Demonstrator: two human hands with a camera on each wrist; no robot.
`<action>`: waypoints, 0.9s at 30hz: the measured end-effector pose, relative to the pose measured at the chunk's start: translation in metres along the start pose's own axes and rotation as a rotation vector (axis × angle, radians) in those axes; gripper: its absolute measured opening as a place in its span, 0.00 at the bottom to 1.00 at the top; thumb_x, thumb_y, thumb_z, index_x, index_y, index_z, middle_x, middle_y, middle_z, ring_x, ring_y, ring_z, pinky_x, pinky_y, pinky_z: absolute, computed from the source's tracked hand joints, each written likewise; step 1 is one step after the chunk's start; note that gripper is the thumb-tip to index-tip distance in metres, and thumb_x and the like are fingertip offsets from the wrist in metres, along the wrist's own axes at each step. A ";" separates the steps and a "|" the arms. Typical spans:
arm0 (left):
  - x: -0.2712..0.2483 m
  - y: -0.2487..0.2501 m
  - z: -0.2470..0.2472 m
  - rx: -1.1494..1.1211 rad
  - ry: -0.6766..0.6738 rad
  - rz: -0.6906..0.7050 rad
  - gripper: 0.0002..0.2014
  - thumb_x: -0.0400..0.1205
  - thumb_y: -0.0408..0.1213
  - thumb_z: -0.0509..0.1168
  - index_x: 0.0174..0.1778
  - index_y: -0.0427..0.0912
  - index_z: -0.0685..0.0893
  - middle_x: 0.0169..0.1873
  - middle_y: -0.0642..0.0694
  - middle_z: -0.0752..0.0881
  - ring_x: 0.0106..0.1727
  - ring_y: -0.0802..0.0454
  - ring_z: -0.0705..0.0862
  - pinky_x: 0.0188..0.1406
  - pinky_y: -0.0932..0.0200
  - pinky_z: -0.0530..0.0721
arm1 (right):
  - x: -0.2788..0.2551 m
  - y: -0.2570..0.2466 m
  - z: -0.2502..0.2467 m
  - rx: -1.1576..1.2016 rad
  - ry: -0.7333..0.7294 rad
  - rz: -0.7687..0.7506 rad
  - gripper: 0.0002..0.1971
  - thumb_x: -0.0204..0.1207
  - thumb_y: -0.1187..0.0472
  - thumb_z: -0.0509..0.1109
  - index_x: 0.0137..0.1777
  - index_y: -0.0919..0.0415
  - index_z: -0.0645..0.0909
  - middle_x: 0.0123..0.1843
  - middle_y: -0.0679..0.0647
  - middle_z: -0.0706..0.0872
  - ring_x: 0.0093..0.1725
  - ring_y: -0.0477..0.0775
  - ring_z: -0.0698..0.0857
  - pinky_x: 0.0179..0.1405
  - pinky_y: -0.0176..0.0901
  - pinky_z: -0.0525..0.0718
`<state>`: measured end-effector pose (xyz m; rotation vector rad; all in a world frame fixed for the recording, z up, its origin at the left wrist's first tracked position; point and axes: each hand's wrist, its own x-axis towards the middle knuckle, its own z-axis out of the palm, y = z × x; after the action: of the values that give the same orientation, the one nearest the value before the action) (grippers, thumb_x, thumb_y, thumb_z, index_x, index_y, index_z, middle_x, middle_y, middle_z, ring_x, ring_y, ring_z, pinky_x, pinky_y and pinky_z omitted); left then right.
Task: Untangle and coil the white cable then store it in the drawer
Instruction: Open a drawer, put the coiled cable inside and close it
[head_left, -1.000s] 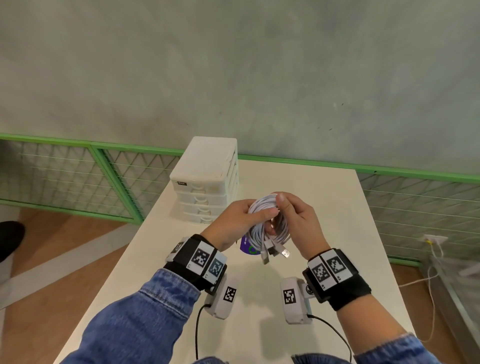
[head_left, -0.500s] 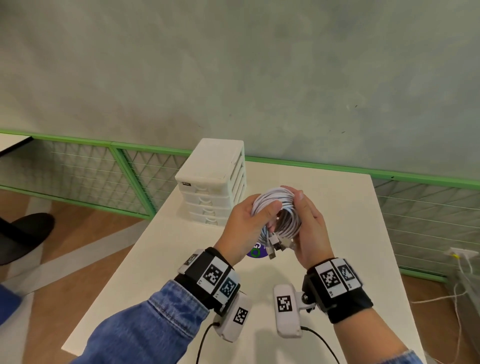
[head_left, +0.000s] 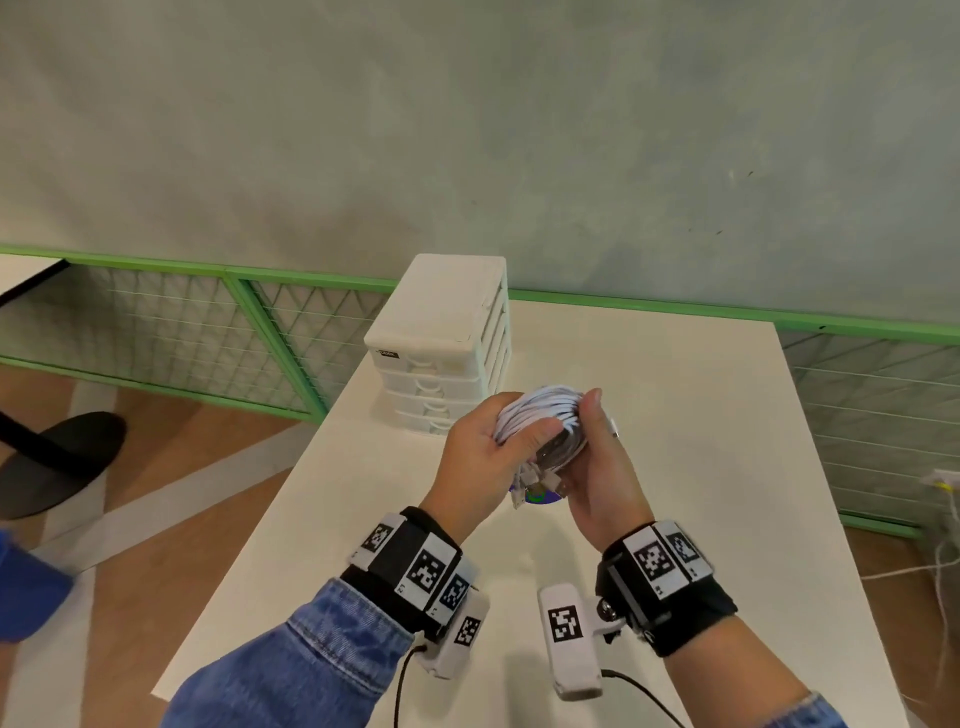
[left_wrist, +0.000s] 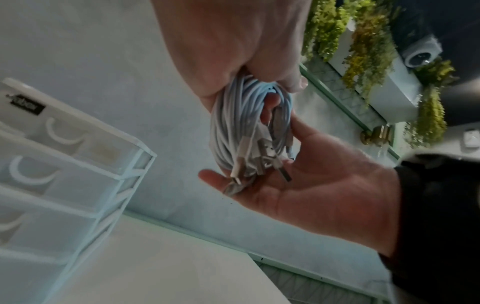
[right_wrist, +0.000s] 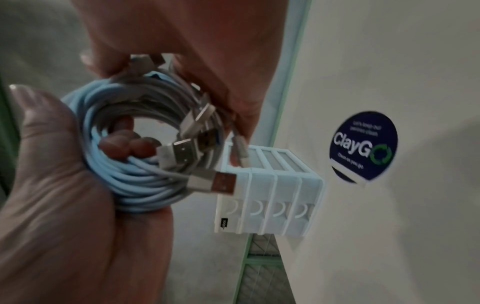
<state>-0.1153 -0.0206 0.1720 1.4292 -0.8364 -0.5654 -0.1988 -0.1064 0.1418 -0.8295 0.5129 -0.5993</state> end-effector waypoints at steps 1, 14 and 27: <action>0.003 -0.001 -0.003 0.005 -0.024 0.000 0.09 0.76 0.32 0.72 0.44 0.53 0.85 0.34 0.58 0.89 0.38 0.64 0.86 0.39 0.67 0.84 | 0.001 0.003 0.003 0.022 0.000 0.001 0.34 0.70 0.34 0.57 0.58 0.63 0.83 0.55 0.66 0.88 0.55 0.65 0.87 0.50 0.54 0.85; 0.040 -0.023 -0.066 -0.225 -0.143 -0.076 0.05 0.78 0.34 0.71 0.44 0.48 0.82 0.23 0.54 0.84 0.26 0.59 0.80 0.31 0.61 0.84 | 0.056 0.032 0.067 0.186 0.385 -0.120 0.21 0.65 0.41 0.71 0.52 0.55 0.79 0.42 0.56 0.81 0.40 0.58 0.83 0.34 0.45 0.84; 0.063 -0.061 -0.109 -0.233 -0.190 -0.135 0.04 0.81 0.38 0.67 0.48 0.52 0.82 0.34 0.55 0.86 0.35 0.63 0.84 0.41 0.67 0.81 | 0.070 0.070 0.105 -0.177 0.604 -0.335 0.24 0.73 0.36 0.62 0.38 0.58 0.83 0.39 0.63 0.85 0.40 0.62 0.85 0.45 0.56 0.84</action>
<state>0.0168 -0.0076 0.1280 1.2368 -0.7974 -0.8832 -0.0619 -0.0612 0.1333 -0.9060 0.9974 -1.1390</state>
